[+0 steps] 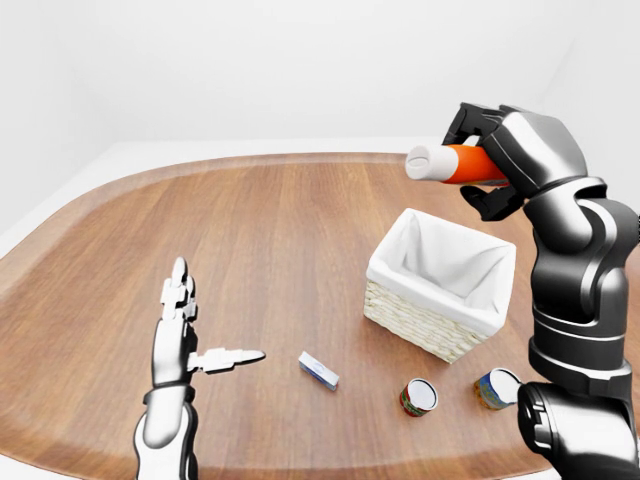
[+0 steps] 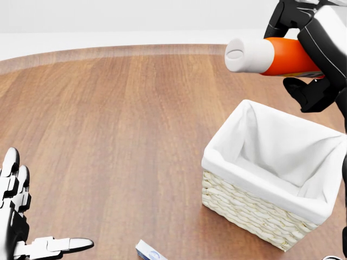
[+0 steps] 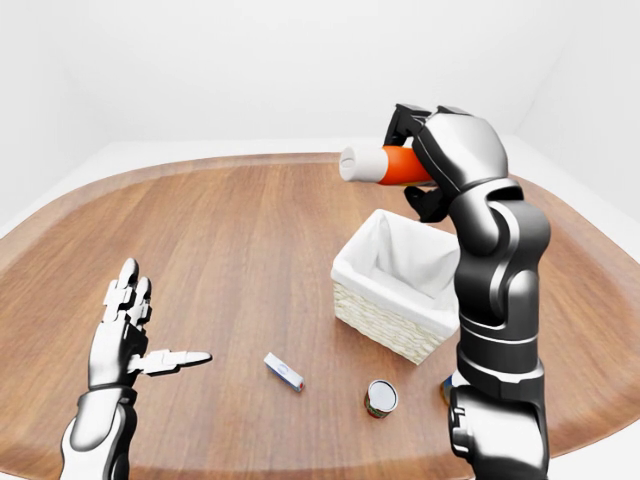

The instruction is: Pick up the ketchup, and put it in the basket.

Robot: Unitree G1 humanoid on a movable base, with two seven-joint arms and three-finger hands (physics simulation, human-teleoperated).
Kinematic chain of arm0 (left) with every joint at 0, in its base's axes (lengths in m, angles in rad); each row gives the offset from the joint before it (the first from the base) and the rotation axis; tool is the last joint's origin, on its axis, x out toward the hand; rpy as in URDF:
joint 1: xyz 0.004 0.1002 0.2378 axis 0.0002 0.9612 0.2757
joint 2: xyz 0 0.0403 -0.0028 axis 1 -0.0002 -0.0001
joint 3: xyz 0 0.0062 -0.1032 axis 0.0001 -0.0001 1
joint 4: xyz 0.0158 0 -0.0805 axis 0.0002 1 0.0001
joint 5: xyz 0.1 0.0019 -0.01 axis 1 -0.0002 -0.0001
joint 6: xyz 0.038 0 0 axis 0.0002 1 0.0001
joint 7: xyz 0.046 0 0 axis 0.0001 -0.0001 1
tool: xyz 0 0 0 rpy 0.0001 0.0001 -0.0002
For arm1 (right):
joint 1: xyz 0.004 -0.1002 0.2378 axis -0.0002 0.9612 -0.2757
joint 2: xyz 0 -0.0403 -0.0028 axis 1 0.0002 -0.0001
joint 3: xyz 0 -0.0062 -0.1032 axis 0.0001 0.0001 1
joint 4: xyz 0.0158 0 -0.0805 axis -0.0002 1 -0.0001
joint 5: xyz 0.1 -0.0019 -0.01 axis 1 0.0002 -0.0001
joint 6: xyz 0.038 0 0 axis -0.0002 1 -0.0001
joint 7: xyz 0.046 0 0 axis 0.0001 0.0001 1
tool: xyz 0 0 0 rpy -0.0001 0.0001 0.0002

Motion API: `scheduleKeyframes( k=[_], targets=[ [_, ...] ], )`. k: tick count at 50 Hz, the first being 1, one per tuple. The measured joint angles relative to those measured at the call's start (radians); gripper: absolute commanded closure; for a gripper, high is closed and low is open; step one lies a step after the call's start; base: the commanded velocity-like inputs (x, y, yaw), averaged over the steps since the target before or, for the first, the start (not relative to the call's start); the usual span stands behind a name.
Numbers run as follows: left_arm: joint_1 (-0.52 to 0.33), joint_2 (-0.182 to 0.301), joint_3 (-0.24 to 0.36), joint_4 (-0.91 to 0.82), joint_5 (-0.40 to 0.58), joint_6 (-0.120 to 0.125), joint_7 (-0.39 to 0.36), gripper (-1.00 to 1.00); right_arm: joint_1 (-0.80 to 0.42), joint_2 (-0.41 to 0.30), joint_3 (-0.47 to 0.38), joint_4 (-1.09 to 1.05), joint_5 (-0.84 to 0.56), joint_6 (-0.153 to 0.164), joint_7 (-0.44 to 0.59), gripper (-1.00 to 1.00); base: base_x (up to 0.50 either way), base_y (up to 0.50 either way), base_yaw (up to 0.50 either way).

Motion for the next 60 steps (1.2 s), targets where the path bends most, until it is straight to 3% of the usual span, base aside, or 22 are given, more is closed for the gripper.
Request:
scheduleKeyframes(
  k=[9,27,38,60],
  targets=[
    [0.0,0.0,0.0,0.0,0.0,0.0,0.0,-1.0,-0.006,-0.026,-0.002,0.14,-0.065,-0.016,-0.039,1.0,0.0,0.0,0.0],
    [0.006,-0.002,0.002,-0.01,-0.001,0.0,-0.003,-1.0,0.006,-0.025,0.034,0.441,-0.225,-0.122,-0.233,1.0,0.0,0.0,0.0],
    [0.008,-0.004,0.004,-0.017,-0.002,0.0,-0.006,-1.0,0.003,-0.007,0.068,0.59,-0.318,-0.166,-0.342,1.0,0.0,0.0,0.0],
    [0.007,-0.004,0.006,-0.016,-0.001,0.0,-0.007,-1.0,-0.026,0.0,0.115,0.864,-0.401,-0.175,-0.532,1.0,0.0,0.0,0.0]
  ],
)
